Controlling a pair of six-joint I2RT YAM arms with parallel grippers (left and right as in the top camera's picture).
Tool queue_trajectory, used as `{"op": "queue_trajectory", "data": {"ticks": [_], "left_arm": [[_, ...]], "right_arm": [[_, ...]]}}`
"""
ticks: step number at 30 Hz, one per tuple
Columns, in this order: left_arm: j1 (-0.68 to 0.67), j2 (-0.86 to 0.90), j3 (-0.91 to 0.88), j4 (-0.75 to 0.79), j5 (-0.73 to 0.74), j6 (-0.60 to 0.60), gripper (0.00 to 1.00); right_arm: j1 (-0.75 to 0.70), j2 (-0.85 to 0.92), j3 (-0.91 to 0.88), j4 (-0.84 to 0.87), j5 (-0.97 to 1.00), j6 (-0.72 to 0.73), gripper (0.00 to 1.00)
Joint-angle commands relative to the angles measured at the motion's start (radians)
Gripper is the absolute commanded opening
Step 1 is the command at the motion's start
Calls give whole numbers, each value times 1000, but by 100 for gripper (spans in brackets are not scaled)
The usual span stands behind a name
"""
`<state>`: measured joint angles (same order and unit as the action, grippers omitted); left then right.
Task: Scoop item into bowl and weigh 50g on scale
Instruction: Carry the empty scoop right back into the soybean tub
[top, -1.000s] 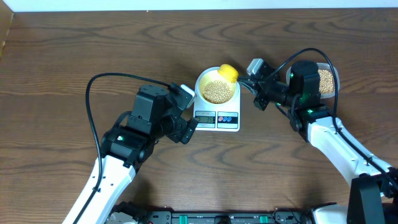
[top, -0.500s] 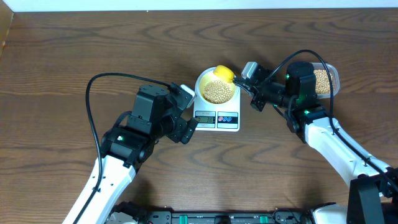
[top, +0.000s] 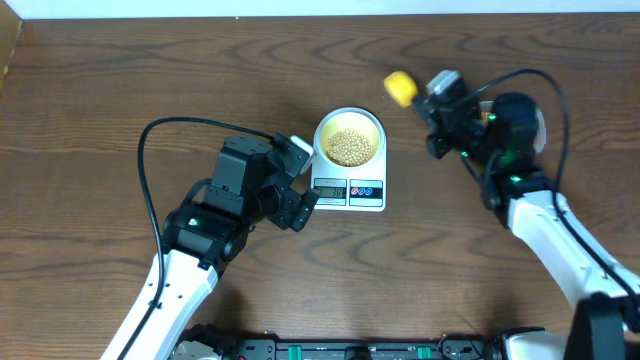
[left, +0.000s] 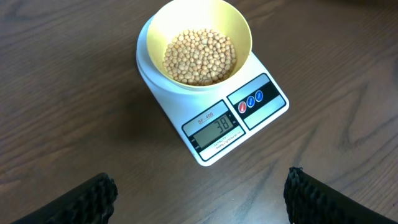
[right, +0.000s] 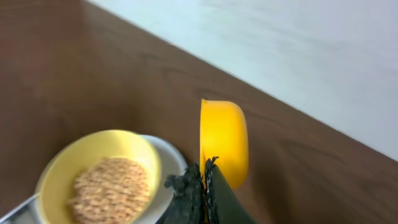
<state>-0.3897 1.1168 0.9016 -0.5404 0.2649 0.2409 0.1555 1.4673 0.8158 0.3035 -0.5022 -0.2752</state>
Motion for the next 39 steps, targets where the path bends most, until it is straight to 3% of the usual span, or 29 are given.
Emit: {"op": "queue_trajectory", "data": {"ticks": [1,16,23,39], "left_arm": [[4,2,-16,3,15,13,88],[4,2,-16,3,15,13,88],[4,2,-16,3,15,13,88],[4,2,-16,3,15,13,88]], "right_arm": [[-66,-86,1,-29,88,44,1],[-302,-160,1,-208,207,155,1],[-316,-160,1,-301,373,117,1],[-316,-158,0,-432,474,70,1]]}}
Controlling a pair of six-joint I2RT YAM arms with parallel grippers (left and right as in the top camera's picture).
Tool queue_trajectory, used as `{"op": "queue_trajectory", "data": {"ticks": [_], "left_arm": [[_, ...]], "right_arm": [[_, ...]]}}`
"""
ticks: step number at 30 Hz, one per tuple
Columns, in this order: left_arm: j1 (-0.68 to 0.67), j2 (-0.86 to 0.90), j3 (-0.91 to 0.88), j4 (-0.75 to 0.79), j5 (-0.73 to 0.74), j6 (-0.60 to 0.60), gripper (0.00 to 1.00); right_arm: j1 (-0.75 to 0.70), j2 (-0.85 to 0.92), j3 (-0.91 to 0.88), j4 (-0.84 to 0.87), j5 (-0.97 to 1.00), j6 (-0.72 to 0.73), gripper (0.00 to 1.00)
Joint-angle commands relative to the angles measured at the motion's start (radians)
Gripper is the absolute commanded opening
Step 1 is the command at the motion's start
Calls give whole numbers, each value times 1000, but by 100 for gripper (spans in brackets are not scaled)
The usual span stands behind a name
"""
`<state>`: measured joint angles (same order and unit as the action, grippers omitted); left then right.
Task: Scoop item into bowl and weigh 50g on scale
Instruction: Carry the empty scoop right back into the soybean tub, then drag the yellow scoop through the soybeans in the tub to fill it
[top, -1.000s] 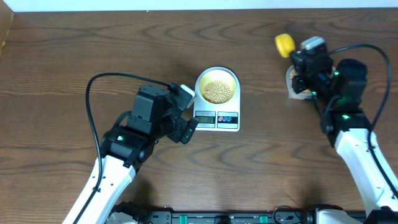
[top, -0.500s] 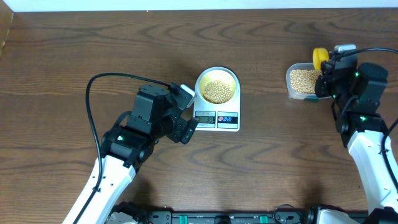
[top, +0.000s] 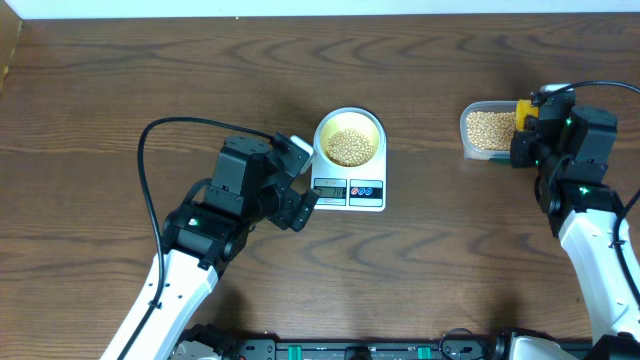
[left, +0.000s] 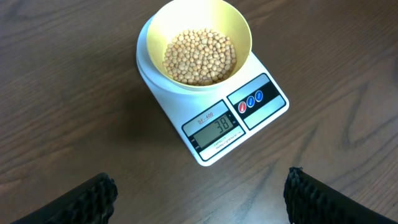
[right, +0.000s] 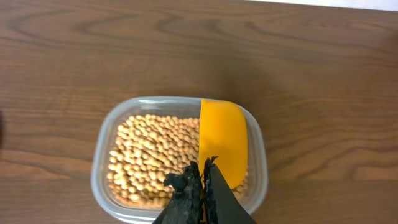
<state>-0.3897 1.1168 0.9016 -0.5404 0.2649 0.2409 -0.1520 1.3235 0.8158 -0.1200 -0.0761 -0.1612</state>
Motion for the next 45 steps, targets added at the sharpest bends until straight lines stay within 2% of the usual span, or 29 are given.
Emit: {"op": "queue_trajectory", "data": {"ticks": [1,15,28,45], "left_arm": [[4,2,-16,3,15,13,88],[4,2,-16,3,15,13,88],[4,2,-16,3,15,13,88],[4,2,-16,3,15,13,87]], "right_arm": [[-8,-12,0,-11,48,-51,1],[-8,142,0,58,47,-56,1],[-8,153,-1,49,36,-52,1],[-7,177,-1,0,-100,-52,1]]}}
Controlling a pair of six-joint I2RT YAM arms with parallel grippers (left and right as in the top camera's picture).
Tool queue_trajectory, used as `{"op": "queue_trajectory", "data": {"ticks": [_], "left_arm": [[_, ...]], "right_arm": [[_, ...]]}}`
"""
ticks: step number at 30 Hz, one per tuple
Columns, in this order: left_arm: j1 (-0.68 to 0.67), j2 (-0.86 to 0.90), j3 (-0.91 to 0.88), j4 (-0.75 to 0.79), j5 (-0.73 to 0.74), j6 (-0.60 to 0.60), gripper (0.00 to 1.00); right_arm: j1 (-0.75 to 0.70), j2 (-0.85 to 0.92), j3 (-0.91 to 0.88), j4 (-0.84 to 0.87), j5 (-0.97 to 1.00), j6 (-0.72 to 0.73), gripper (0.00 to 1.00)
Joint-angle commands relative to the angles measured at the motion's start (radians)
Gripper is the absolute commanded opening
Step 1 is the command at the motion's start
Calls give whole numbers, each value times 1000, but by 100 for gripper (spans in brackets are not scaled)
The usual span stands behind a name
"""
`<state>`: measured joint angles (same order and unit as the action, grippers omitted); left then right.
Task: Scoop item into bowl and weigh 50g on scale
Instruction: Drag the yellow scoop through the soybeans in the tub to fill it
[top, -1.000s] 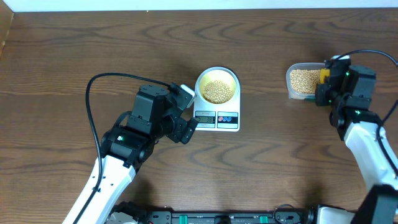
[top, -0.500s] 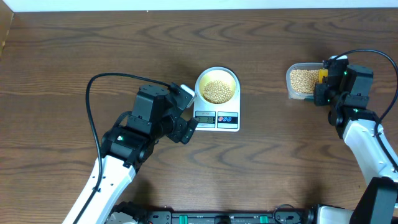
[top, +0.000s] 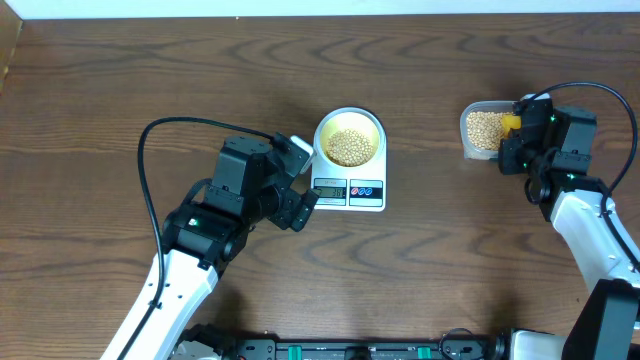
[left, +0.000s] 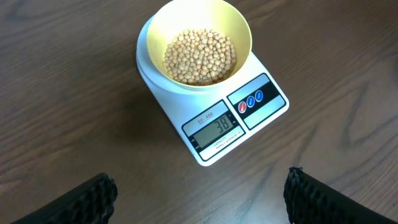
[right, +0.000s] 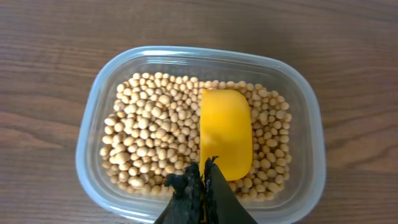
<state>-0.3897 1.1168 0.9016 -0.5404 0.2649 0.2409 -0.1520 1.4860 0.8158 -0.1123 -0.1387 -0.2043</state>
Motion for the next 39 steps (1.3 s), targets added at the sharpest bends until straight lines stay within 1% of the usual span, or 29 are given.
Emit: {"op": "queue_trajectory", "data": {"ticks": [1,9,25,39], "left_arm": [[4,2,-16,3,15,13,88],[4,2,-16,3,15,13,88],[4,2,-16,3,15,13,88],[4,2,-16,3,15,13,88]], "right_arm": [[-7,14,-1,-8,-37,-9,1],[-7,14,-1,-8,-80,-5,1],[-7,14,-1,-16,-83,10,1],[-10,14,-1,-15,-164,35,1]]}}
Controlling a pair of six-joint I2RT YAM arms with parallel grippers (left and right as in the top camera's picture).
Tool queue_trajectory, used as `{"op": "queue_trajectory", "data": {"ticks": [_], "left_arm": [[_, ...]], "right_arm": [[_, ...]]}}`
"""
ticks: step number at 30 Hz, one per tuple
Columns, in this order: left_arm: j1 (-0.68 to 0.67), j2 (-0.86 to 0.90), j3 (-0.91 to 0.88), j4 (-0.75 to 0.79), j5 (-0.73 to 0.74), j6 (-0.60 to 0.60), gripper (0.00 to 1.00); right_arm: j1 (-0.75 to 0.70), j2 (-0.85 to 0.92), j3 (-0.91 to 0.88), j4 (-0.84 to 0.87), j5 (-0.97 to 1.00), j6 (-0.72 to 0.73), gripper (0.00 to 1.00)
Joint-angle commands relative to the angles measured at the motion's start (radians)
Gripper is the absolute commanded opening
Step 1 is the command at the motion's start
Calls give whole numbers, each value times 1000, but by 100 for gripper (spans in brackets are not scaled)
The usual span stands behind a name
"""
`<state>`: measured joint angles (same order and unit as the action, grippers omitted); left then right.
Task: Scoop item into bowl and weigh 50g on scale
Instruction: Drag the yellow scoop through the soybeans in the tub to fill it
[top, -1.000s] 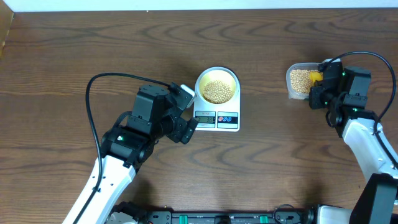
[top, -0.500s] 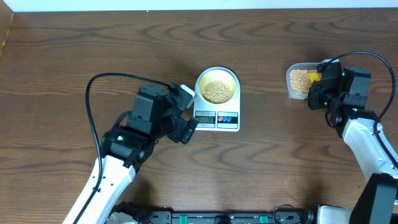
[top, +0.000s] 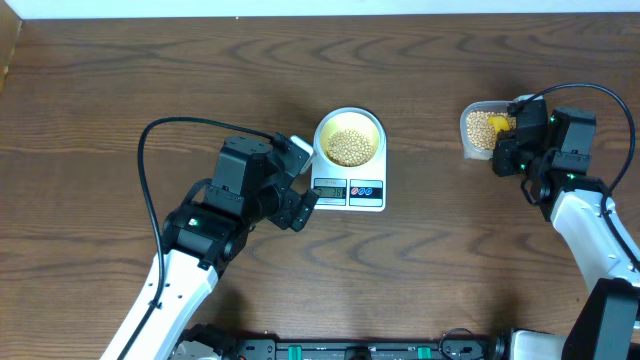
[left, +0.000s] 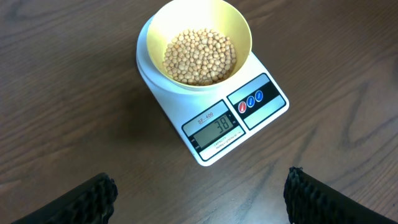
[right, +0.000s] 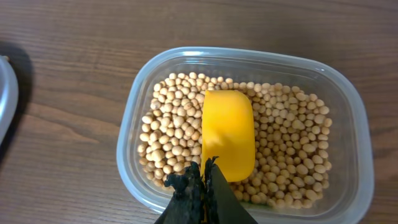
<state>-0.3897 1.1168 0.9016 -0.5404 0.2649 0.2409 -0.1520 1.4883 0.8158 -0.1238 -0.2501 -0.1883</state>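
Observation:
A yellow bowl of soybeans rests on the white scale, whose display reads 38. My left gripper hangs open above the table in front of the scale, holding nothing. At the right, my right gripper is shut on the handle of a yellow scoop, whose underside shows. The scoop lies down among the beans in a clear plastic container, also seen from overhead as the container.
Dark wood table all round. A black cable loops left of the left arm. The scale's edge shows at the far left of the right wrist view.
The right gripper with the scoop has shifted slightly over the container, which now sits further right in the wrist view. The left arm, bowl and scale reading are unchanged.
The right gripper held the scoop near the bowl on the scale, reading 38. Then it was over the bean container at the right. After that the scoop lay low among the beans, and it still lies there now.

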Motion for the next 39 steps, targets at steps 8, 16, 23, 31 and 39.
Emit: {"op": "queue_trajectory", "data": {"ticks": [8,16,23,31,39], "left_arm": [[4,2,-16,3,15,13,88],[4,2,-16,3,15,13,88],[4,2,-16,3,15,13,88],[4,2,-16,3,15,13,88],[4,2,-16,3,15,13,88]], "right_arm": [[-34,12,-1,-4,-86,46,1],[-87,19,-1,-4,-192,65,1],[-92,36,-1,0,-221,84,1],[-93,37,-1,9,-240,99,1],[-126,37,-1,16,-278,124,1]]}}
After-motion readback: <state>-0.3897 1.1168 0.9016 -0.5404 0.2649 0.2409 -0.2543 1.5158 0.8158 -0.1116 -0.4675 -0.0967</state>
